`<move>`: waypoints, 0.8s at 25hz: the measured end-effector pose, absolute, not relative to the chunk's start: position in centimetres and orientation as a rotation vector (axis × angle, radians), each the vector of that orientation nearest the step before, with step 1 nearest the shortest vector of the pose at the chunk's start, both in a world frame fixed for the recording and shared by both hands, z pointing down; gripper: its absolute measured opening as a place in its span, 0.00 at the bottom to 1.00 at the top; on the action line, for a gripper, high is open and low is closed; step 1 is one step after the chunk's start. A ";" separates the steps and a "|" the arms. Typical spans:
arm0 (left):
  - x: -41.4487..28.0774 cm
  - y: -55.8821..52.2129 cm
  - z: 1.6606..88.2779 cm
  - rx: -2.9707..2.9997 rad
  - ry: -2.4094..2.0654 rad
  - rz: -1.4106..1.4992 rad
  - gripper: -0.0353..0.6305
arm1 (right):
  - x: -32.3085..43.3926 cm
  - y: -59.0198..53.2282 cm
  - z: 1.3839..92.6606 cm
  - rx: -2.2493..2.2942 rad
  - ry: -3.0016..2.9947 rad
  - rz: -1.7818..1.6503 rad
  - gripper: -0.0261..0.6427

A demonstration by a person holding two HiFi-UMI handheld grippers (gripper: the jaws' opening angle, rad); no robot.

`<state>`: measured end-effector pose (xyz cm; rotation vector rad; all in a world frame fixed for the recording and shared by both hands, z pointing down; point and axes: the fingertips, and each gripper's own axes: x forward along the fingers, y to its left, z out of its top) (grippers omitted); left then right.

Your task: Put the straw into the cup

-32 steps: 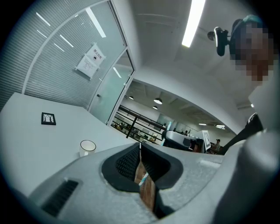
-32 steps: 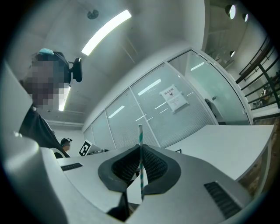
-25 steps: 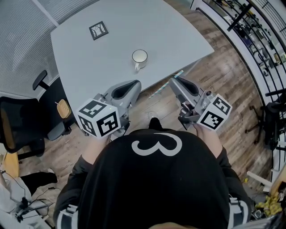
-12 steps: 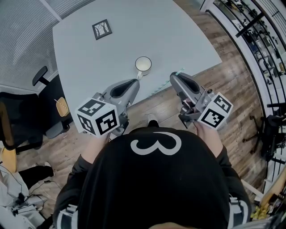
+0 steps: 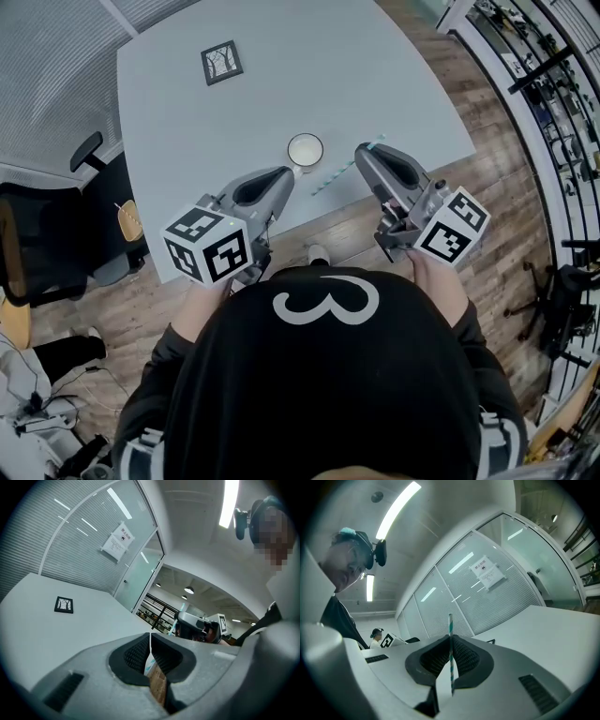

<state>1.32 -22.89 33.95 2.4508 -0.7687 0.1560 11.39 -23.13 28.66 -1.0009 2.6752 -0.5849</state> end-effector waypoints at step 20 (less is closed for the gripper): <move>0.6 -27.2 36.0 2.352 -0.918 0.136 0.09 | 11.2 -29.9 30.6 -0.872 2.711 -0.652 0.08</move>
